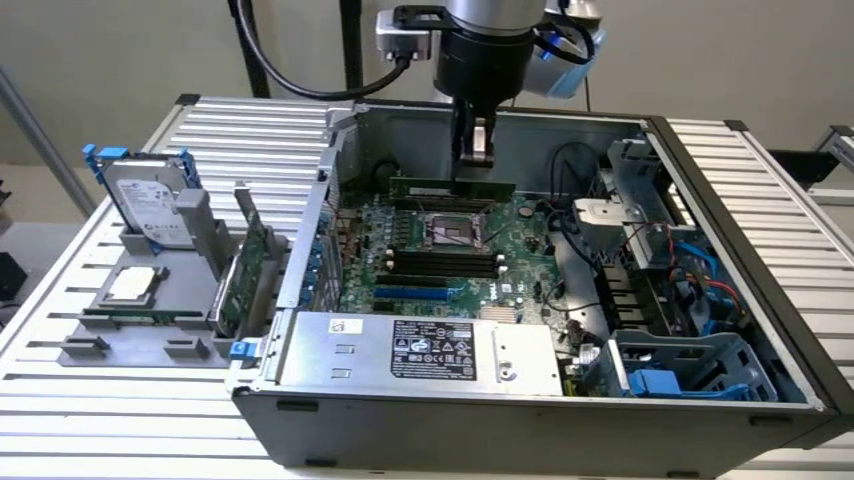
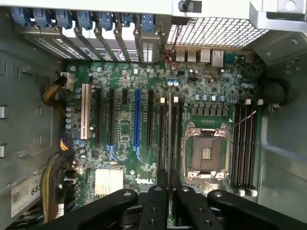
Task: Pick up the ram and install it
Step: 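Pick up the ram and move it above insertion slot, then insert the ram into the slot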
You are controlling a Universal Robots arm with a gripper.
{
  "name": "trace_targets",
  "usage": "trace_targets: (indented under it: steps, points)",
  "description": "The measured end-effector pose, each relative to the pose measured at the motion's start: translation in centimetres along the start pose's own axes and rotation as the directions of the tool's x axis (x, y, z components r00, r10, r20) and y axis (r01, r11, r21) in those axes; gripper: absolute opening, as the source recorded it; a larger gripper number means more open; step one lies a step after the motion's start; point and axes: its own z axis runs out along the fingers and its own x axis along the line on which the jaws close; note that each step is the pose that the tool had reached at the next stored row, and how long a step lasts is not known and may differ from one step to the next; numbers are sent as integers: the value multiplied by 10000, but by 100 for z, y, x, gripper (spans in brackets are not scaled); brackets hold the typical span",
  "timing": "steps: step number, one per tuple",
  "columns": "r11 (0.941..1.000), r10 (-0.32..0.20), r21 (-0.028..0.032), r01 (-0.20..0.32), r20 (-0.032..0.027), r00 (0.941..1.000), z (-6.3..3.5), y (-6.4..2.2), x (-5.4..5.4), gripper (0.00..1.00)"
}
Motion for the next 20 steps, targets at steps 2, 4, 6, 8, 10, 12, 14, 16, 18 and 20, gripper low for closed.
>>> trace_targets:
  steps: [2, 4, 6, 8, 10, 12, 14, 16, 18, 20]
  points:
    - [10000, 32, 1, -32, -1, 10000, 31, -16, -23, 0]
    - [10000, 71, 1, -71, -2, 10000, 66, -26, -43, 0]
    - [9999, 110, 3, -110, 0, 9999, 98, -29, -68, 0]
    - [9999, 137, 6, -137, 1, 9999, 104, -29, -90, 0]
    - [9999, 137, 5, -137, 1, 9999, 104, -28, -90, 0]
    - [9999, 137, 6, -137, 2, 9999, 104, -28, -90, 0]
    - [9999, 137, 5, -137, 1, 9999, 103, -28, -90, 0]
    - [9999, 138, 5, -138, 1, 9999, 103, -28, -90, 0]
    - [9999, 138, 6, -138, 2, 9999, 104, -28, -90, 0]
    - [9999, 138, 5, -138, 2, 9999, 104, -28, -90, 0]
